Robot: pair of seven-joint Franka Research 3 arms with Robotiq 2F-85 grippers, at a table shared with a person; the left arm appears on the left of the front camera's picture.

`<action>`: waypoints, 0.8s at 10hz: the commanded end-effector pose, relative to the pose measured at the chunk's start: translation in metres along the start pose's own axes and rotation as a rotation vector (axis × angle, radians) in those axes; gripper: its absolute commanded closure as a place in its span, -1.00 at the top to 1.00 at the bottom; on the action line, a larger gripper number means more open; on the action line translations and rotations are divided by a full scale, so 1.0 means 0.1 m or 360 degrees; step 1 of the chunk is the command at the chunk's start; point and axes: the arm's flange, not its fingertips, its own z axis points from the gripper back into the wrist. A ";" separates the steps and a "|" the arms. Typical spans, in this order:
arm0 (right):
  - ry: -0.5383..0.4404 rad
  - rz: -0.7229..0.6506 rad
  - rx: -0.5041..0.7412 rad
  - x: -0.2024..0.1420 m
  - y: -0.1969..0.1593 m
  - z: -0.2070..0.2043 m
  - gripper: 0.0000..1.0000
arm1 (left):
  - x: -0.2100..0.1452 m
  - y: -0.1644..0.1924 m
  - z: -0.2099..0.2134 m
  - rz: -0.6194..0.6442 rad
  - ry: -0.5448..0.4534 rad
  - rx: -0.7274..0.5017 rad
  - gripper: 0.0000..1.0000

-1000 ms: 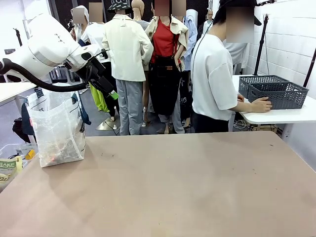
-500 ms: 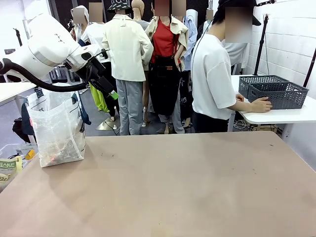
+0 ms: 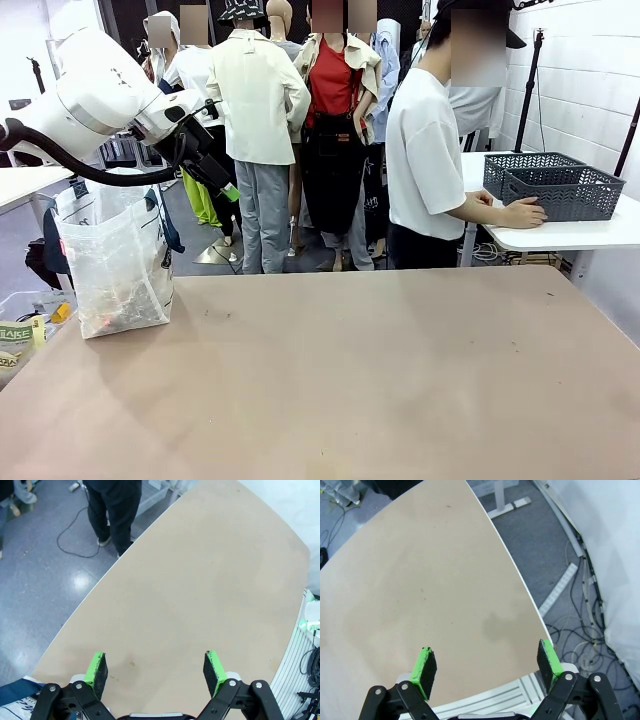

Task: Transfer purchased items from the store into the shopping bag.
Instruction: Move the Reusable shopping bag to the right side of the table.

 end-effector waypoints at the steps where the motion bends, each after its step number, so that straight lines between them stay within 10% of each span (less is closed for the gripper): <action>1: 0.0016 0.0013 -0.0012 -0.03 -0.02 -0.01 1.00 | 0.01 0.01 0.01 0.0010 -0.0015 0.0018 1.00; 8: 0.0016 0.0013 -0.0012 -0.03 -0.02 -0.01 1.00 | 0.01 0.01 0.01 0.0010 -0.0015 0.0018 1.00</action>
